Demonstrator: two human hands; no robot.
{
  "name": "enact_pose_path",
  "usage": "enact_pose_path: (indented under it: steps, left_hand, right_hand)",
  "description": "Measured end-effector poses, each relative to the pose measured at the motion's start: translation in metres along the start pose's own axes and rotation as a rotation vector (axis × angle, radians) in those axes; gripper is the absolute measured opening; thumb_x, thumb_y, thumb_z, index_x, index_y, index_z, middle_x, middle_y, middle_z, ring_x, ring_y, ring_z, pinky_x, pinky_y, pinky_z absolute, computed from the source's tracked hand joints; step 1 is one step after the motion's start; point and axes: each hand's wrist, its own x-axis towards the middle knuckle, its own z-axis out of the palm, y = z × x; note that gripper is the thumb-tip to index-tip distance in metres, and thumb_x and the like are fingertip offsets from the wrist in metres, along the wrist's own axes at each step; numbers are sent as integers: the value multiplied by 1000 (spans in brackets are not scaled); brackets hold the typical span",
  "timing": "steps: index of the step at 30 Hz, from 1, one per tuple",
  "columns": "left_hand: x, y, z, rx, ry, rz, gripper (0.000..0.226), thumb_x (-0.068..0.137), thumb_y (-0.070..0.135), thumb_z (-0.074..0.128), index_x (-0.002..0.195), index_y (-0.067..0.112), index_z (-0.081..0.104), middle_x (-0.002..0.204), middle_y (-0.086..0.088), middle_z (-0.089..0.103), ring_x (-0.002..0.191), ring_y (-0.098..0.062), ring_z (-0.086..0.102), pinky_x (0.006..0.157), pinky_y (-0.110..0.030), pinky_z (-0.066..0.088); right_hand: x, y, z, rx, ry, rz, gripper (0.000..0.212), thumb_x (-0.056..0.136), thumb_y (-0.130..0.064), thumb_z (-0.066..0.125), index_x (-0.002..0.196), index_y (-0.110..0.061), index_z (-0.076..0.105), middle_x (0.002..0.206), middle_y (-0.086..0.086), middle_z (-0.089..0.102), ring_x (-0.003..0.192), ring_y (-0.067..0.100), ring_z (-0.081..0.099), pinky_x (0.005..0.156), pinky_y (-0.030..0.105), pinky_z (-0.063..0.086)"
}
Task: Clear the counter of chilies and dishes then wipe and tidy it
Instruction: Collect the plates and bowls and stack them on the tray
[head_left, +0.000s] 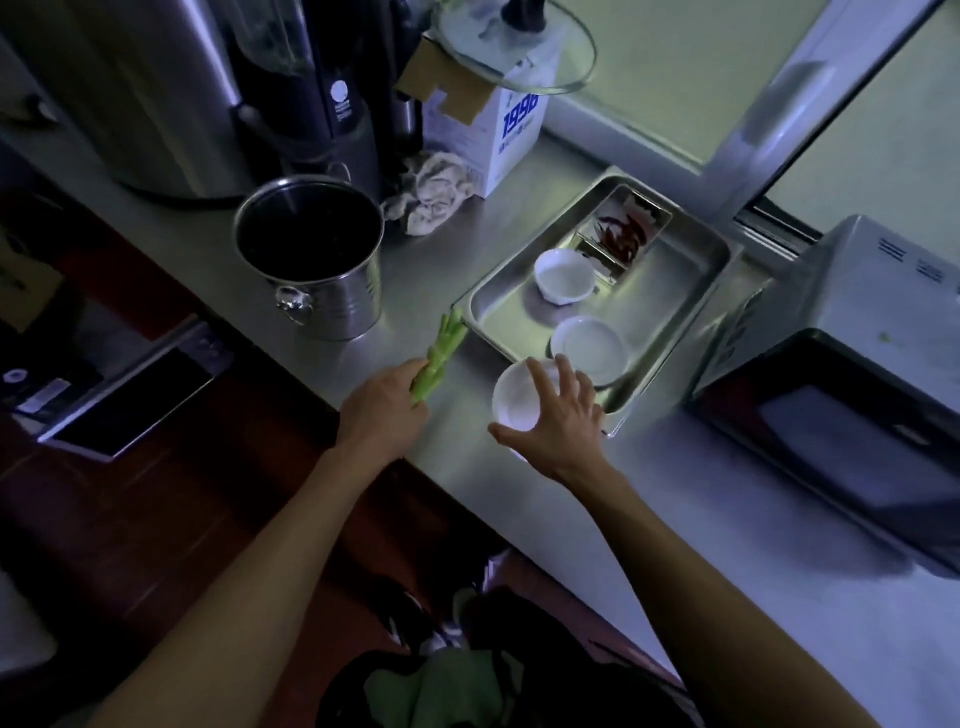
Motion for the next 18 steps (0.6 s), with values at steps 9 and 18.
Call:
enact_pose_path:
  steps: [9,18]
  left_hand:
    - [74,33,1,27,-83,122,60,76,26,50,135,37,51,112,-5,65,101,-34,61,85,-46,53]
    - [153,82,10,139,-137,284,55,86,25,58,138,36,49,118,-2,65,104,-31,62,83,-45,53]
  right_hand:
    - [61,34,-4,71,69,199,109,59,-79,61,152,-43,15,165,-4,6,149,33,9,111,59,28]
    - [132,83,-5,79,91,304,106,63,-76,65,150,-39,18,163,0,6,146,38,9,107,63,26]
